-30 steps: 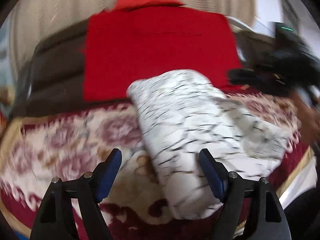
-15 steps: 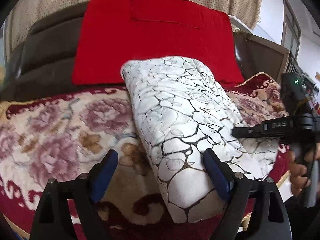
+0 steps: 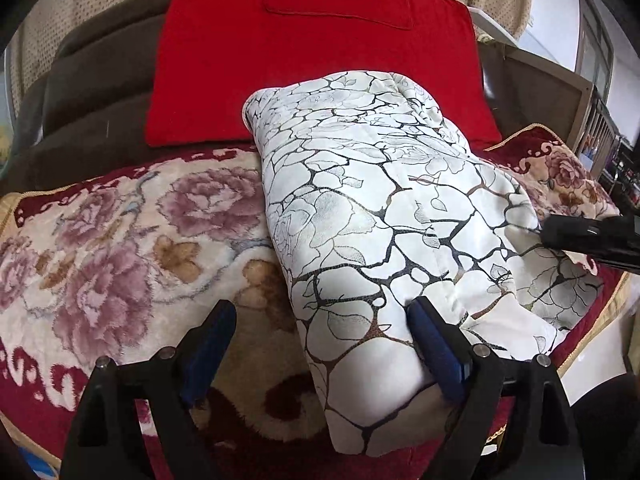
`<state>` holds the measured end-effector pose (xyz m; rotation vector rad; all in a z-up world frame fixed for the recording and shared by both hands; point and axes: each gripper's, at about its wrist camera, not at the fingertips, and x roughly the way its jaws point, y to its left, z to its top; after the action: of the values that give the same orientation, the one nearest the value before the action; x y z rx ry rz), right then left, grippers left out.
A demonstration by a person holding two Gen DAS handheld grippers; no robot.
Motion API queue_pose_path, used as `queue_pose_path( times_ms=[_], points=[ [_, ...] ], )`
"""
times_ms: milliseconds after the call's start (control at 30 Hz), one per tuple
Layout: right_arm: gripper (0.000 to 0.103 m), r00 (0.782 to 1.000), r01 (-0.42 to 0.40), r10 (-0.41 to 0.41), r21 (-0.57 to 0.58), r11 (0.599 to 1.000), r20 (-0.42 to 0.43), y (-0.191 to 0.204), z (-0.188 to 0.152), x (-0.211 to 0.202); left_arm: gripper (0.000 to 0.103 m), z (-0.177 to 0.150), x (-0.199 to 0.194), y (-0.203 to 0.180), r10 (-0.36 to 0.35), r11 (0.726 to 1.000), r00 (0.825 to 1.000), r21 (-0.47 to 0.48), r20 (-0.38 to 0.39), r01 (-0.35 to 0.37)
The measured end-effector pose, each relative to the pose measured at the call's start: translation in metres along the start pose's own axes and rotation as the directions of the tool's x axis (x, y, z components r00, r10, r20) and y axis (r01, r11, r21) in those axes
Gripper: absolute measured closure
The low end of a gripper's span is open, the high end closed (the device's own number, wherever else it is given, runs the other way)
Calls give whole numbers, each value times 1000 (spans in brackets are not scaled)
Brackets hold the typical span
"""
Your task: Fold large clothes
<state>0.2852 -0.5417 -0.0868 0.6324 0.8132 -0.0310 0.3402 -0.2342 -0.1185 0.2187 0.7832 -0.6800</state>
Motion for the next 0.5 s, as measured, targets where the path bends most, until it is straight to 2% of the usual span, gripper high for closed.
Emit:
queue_pose_path(
  times_ms=[67,133,233,367,500],
  points=[
    [95,999,37,-37,-47,998,5,11,-8,-9,13,0,-1,-1,6,1000,1000,-1,-2,-6],
    [97,997,76,-78,-62,995,-26,14,-15,-7,13,1,-1,-2,8,1000,1000,-2,-7,-8],
    [101,977,197,-202,-78,977,-71,0,-22,17,13,0,-1,-3,8,1000,1000,6,-7,-8],
    [102,981,169,-167,14,985,-101,-24,-26,34,13,-1,-2,-6,27,999,1000,33,4,-27],
    [102,975,191,-191,-14,982,-114,-19,-24,33,13,0,-1,-4,20,1000,1000,24,1,-21]
  ],
)
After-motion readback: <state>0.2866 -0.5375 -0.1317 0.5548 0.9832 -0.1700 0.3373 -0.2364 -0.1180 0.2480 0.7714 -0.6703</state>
